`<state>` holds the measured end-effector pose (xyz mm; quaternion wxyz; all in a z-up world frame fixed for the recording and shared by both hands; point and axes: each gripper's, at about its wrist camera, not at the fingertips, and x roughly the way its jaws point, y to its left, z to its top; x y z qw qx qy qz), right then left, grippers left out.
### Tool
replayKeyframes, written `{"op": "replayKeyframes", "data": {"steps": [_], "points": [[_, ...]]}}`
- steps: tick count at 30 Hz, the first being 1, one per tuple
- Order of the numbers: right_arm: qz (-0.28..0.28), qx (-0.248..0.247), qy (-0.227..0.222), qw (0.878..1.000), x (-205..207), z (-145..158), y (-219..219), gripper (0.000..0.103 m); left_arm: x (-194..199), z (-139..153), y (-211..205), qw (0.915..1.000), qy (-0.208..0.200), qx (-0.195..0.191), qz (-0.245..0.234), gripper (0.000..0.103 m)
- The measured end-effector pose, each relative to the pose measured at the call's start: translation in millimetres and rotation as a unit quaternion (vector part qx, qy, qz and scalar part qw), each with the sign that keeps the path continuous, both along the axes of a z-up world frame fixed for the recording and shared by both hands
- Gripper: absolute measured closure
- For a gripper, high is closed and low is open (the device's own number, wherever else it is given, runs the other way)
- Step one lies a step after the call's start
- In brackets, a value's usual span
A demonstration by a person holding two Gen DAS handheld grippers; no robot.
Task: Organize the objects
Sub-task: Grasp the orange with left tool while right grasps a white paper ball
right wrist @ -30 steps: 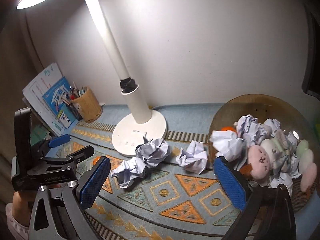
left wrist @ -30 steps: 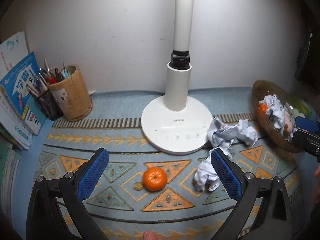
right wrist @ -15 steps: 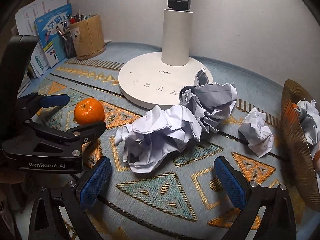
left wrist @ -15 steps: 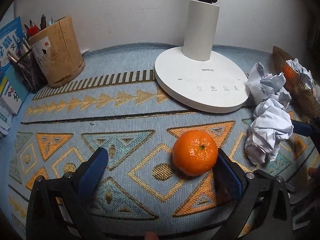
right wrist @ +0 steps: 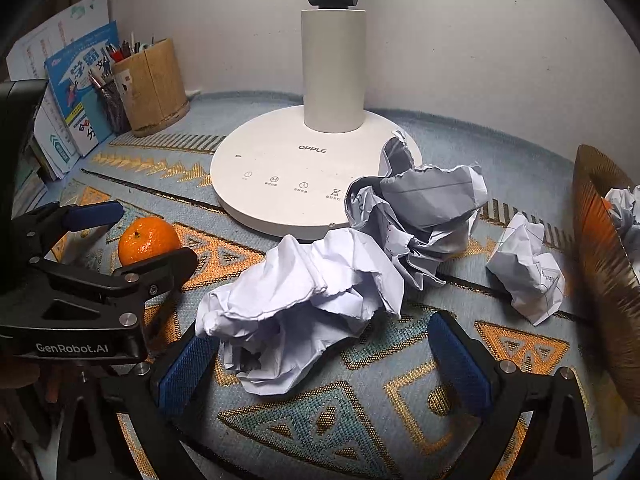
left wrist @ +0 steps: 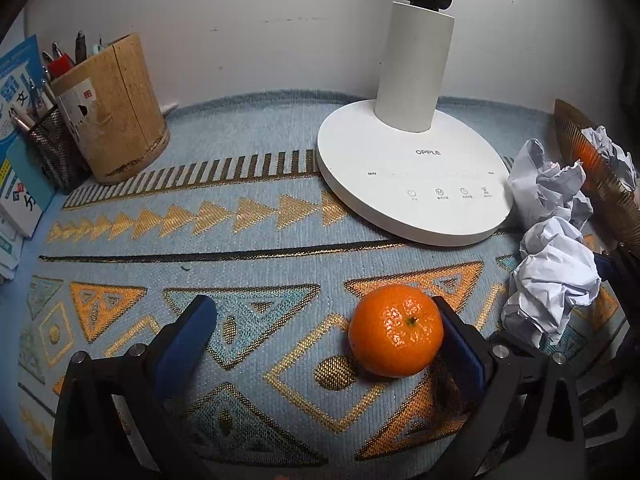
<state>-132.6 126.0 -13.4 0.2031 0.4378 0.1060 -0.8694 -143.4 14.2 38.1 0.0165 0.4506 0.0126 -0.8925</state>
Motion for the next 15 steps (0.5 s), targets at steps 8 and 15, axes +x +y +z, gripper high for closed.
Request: {"op": "replayKeyframes", "data": {"steps": [8, 15], "points": [[0.0, 0.0, 0.0, 1.0, -0.4, 0.3, 0.3, 0.0, 0.6, 0.1, 0.0, 1.0, 0.0, 0.0, 0.0, 0.0], [0.0, 0.0, 0.0, 1.0, -0.3, 0.6, 0.0, 0.0, 1.0, 0.0, 0.1, 1.0, 0.0, 0.0, 0.0, 0.0]]}}
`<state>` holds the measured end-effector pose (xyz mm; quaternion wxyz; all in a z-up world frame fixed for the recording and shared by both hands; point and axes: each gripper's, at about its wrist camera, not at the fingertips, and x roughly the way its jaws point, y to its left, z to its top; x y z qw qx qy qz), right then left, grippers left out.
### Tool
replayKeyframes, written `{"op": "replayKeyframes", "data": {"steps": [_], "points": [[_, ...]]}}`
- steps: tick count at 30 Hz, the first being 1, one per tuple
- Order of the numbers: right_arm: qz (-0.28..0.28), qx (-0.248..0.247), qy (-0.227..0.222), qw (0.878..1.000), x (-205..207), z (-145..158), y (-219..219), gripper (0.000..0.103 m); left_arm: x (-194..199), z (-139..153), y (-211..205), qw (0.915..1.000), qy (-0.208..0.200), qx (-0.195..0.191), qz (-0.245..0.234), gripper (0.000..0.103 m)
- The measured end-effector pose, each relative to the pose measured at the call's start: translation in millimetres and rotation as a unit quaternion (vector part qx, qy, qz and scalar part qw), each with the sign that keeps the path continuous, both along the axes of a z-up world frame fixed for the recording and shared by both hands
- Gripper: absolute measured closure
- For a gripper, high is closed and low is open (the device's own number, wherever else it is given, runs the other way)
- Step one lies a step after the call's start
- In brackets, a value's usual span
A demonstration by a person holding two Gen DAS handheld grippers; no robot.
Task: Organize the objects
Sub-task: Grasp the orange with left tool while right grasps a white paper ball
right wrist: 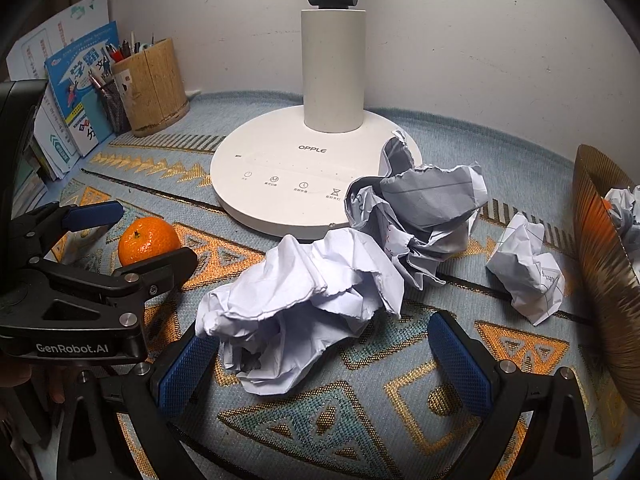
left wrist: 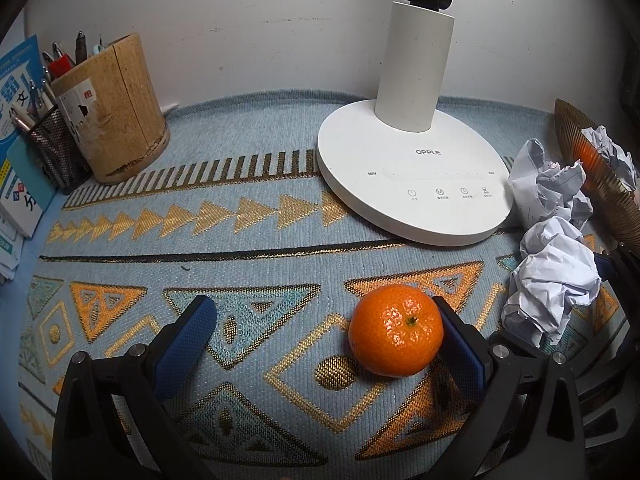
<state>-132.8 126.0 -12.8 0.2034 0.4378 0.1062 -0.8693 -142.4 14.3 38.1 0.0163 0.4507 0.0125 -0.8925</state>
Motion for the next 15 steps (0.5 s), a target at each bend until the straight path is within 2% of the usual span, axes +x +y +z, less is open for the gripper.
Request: {"op": "replayKeyframes", "data": {"steps": [15], "points": [[0.0, 0.0, 0.0, 1.0, -0.5, -0.2, 0.6, 0.0, -0.2, -1.6, -0.3, 1.0, 0.0, 0.0, 0.0, 0.0]]}}
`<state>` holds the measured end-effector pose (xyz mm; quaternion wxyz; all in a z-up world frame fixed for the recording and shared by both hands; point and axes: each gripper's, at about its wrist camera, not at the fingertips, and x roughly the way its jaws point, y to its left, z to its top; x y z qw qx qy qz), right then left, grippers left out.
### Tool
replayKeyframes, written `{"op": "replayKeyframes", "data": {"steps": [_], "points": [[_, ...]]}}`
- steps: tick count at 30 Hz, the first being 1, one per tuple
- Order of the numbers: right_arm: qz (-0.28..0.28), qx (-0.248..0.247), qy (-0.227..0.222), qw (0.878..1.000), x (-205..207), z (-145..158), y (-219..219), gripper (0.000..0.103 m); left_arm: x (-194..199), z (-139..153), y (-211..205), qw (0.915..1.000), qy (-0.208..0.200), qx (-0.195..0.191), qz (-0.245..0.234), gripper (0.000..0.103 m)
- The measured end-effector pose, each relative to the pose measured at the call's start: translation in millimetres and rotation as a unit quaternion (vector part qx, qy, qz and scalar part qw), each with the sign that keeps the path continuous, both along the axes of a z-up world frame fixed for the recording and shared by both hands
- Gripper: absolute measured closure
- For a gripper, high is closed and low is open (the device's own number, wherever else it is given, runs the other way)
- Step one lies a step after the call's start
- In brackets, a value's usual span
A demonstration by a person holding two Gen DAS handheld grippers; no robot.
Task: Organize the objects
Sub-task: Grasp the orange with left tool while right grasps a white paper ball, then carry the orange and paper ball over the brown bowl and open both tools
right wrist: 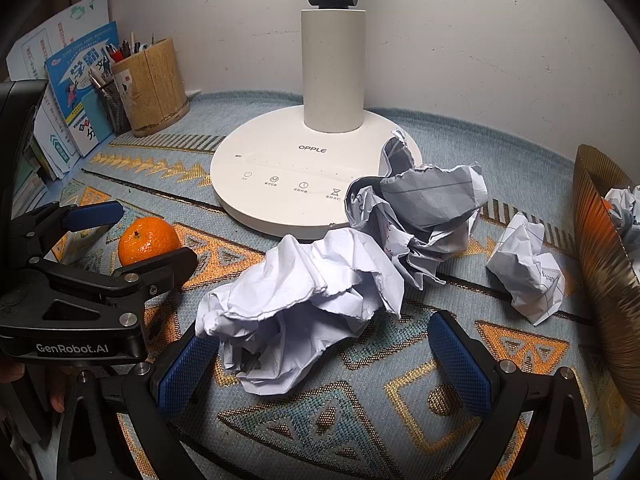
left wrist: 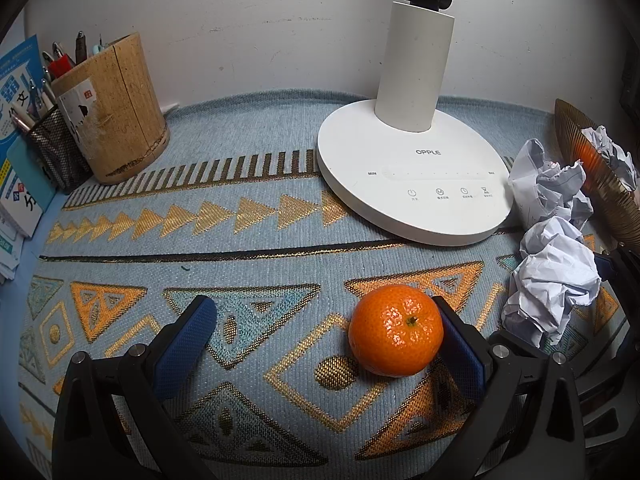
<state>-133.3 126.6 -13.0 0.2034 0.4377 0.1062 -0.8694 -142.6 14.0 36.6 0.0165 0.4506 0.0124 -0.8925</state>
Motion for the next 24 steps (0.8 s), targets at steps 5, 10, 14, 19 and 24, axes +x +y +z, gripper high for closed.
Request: {"op": "replayKeyframes", "data": {"steps": [5, 10, 14, 19, 24], "points": [[0.0, 0.0, 0.0, 1.0, -0.3, -0.2, -0.7, 0.0, 0.5, 0.2, 0.3, 1.0, 0.0, 0.0, 0.0, 0.0], [0.0, 0.0, 0.0, 1.0, -0.2, -0.1, -0.4, 0.0, 0.9, 0.5, 0.5, 1.0, 0.0, 0.0, 0.0, 0.0], [0.0, 0.0, 0.0, 1.0, -0.3, -0.1, -0.6, 0.0, 0.9, 0.4, 0.5, 1.0, 0.0, 0.0, 0.0, 0.0], [-0.003, -0.013, 0.023, 1.0, 4.5, 6.9, 2.5, 0.047, 8.0, 7.9, 7.8, 0.9991, 0.028, 0.004, -0.031, 0.074], [0.017, -0.053, 0.051, 0.997, 13.7, 17.0, 3.9, 0.073, 16.2, 16.2, 13.4, 0.9978, 0.05, 0.0, -0.044, 0.07]]}}
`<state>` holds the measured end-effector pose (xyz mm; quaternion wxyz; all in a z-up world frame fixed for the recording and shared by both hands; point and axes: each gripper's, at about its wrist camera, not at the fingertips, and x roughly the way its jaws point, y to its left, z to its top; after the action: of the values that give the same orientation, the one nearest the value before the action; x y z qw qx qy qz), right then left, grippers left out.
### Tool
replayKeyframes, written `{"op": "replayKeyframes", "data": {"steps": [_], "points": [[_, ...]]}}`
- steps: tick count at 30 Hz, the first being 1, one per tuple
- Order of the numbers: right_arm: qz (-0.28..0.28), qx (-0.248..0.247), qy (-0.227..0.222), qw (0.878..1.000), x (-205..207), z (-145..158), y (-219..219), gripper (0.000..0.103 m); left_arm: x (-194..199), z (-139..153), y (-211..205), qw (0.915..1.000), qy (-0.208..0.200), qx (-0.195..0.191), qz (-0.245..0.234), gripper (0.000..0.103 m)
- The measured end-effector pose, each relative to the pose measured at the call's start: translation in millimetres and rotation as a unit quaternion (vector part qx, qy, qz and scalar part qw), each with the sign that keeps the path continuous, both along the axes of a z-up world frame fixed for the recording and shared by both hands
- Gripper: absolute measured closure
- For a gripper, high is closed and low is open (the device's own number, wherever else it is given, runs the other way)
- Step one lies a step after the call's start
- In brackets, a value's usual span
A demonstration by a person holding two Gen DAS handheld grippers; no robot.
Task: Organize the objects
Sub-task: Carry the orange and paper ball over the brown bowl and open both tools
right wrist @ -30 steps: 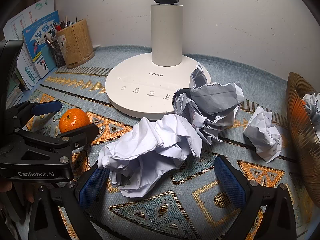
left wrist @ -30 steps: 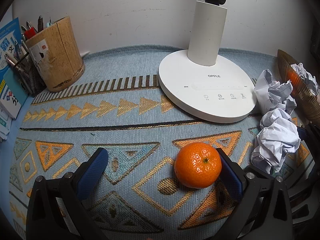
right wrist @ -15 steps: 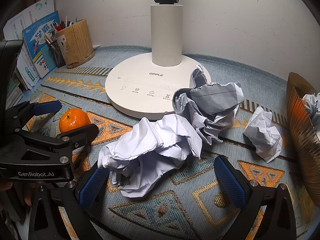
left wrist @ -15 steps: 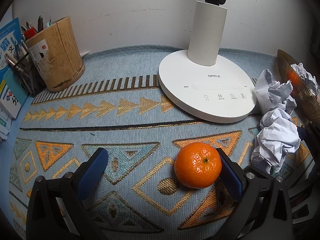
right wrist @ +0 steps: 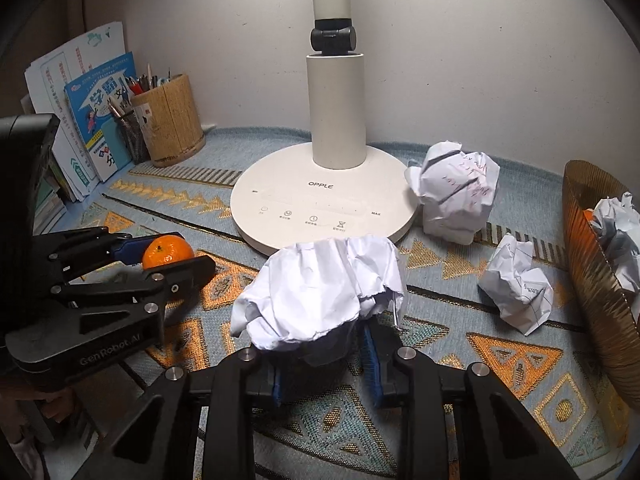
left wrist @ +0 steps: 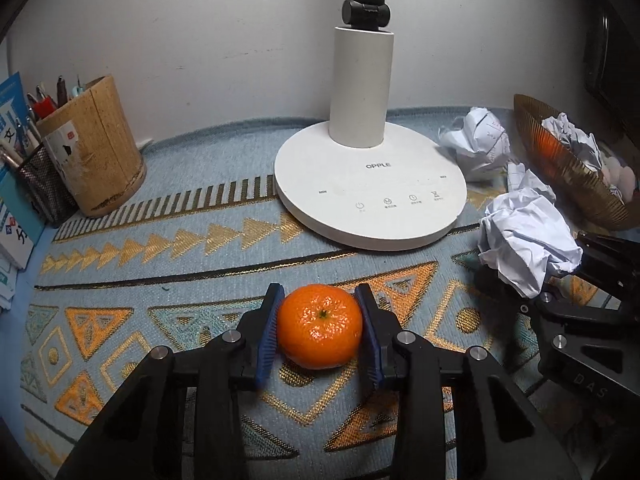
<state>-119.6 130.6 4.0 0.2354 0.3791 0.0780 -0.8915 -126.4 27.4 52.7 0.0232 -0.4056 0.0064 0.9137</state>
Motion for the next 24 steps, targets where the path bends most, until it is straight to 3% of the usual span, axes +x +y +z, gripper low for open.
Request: {"op": "replayKeyframes", "data": {"steps": [3, 8, 24], "points": [[0.012, -0.013, 0.028, 0.999, 8.9, 6.6, -1.5, 0.073, 6.5, 6.1, -18.6, 0.9986, 0.022, 0.042, 0.023, 0.07], [0.028, -0.022, 0.033, 0.999, 14.8, 10.7, -0.1, 0.073, 6.7, 3.1, -37.2, 0.9957, 0.012, 0.078, 0.049, 0.07], [0.035, -0.011, 0.033, 0.999, 17.7, 10.8, 1.0, 0.072, 7.5, 6.3, -26.4, 0.9977, 0.018, 0.058, 0.028, 0.07]]}}
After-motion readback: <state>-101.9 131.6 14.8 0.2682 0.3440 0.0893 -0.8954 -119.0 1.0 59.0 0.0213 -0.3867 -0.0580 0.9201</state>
